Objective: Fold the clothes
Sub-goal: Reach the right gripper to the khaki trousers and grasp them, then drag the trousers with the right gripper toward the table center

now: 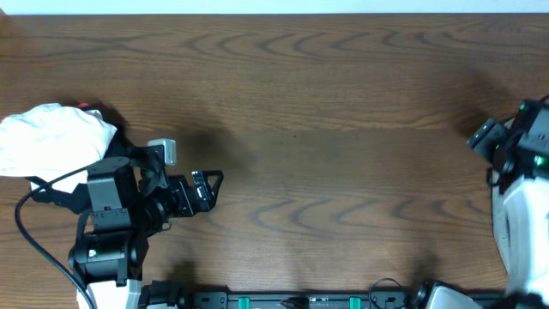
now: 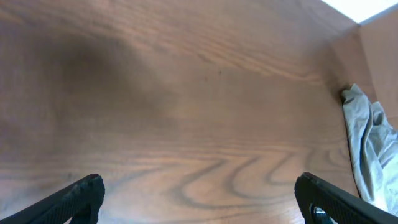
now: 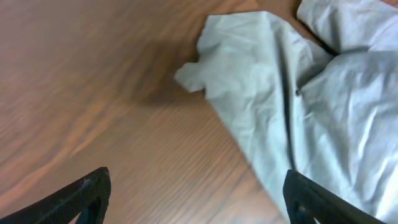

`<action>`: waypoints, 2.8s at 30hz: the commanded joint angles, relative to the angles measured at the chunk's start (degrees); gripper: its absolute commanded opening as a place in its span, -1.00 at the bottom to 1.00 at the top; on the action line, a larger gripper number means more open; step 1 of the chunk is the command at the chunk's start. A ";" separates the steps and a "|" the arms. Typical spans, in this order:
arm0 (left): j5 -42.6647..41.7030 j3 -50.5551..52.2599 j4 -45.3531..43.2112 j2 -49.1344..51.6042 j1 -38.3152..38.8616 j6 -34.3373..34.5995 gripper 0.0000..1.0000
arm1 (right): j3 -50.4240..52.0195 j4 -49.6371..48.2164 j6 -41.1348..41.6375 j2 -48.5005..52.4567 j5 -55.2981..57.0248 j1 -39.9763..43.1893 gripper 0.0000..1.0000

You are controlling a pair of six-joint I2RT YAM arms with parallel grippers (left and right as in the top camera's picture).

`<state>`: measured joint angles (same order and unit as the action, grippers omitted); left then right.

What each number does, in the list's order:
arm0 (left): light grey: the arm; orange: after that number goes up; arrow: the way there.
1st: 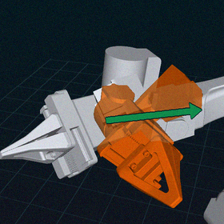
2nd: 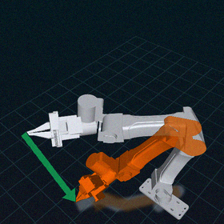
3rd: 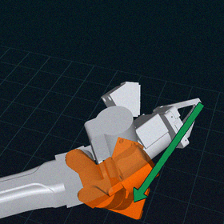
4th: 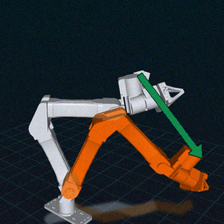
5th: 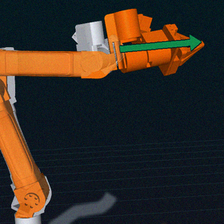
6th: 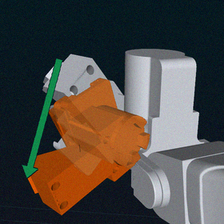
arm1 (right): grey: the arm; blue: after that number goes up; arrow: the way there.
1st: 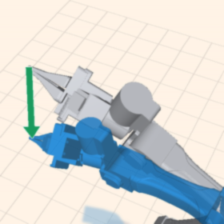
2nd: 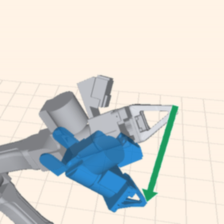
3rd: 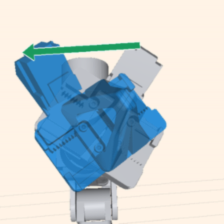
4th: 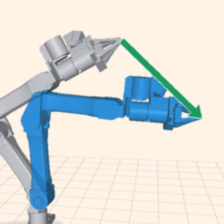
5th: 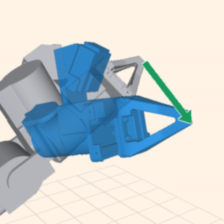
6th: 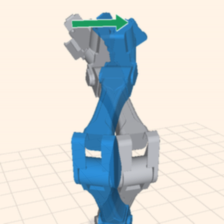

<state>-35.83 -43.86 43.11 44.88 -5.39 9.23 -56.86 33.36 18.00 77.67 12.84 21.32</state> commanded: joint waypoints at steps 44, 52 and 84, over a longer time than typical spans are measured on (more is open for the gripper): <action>-0.59 -0.63 1.79 0.72 0.33 -1.27 0.98 | -5.88 -26.75 -15.41 24.30 -10.21 -2.10 -0.98; -0.61 -0.63 1.40 0.72 0.33 -1.27 0.97 | -18.53 -16.00 -17.99 19.67 -19.21 -22.12 -0.98; -0.59 -0.61 2.08 0.72 0.33 -1.29 0.98 | -21.97 6.97 0.35 20.52 -5.38 -11.85 0.95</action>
<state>-35.83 -43.86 45.10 45.65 -5.39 8.97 -78.41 39.90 16.25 98.28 11.44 4.95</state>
